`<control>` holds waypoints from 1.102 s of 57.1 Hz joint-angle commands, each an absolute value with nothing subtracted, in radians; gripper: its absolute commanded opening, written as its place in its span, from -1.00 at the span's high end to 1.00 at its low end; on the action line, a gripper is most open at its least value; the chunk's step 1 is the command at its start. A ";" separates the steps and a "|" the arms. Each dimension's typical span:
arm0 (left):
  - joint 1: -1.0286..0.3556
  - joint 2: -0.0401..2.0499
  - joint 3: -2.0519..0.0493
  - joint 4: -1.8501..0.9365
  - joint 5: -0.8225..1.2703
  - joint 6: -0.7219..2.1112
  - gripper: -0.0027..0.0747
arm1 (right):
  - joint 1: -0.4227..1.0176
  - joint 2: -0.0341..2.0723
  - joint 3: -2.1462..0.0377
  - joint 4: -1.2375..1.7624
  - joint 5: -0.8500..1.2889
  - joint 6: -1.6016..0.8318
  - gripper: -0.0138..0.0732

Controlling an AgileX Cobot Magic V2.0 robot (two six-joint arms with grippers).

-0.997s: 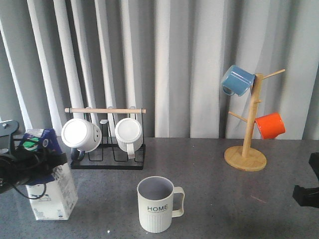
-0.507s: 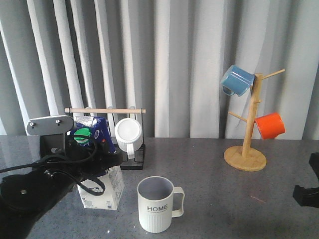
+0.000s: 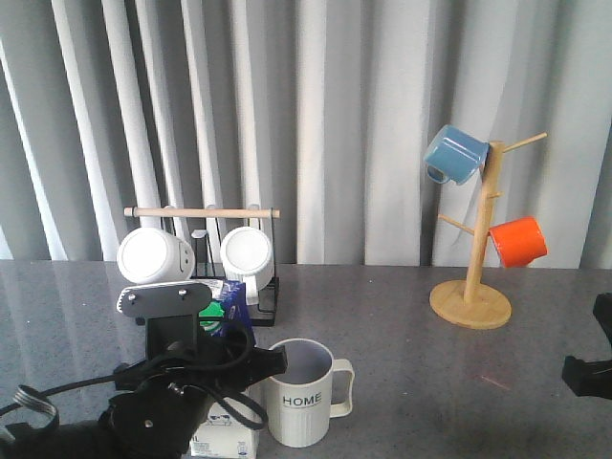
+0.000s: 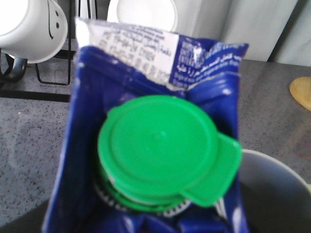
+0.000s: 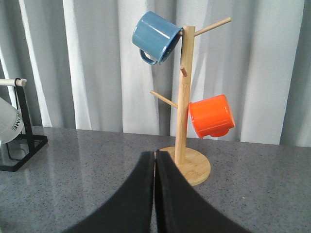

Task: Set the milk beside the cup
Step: 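Lift and carry the milk carton with the left gripper toward the mug, then lower the carton beside the mug, open the left gripper, withdraw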

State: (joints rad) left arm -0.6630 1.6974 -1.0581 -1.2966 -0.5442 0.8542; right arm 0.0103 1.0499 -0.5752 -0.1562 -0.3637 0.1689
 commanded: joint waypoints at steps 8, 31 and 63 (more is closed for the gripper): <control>-0.670 1.671 -1.089 -1.272 -0.611 0.816 0.95 | 0.003 1.032 -0.601 -0.160 -0.433 0.171 0.70; -0.670 1.671 -1.089 -1.272 -0.611 0.817 0.95 | 0.003 1.032 -0.601 -0.160 -0.432 0.171 0.70; -0.665 1.670 -1.089 -1.272 -0.599 0.863 -0.19 | 0.003 1.032 -0.601 -0.160 -0.432 0.171 0.70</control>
State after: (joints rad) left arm -0.6670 1.7057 -1.0609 -1.2955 -0.5754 0.8335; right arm 0.0103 1.0499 -0.5752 -0.1562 -0.3629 0.1689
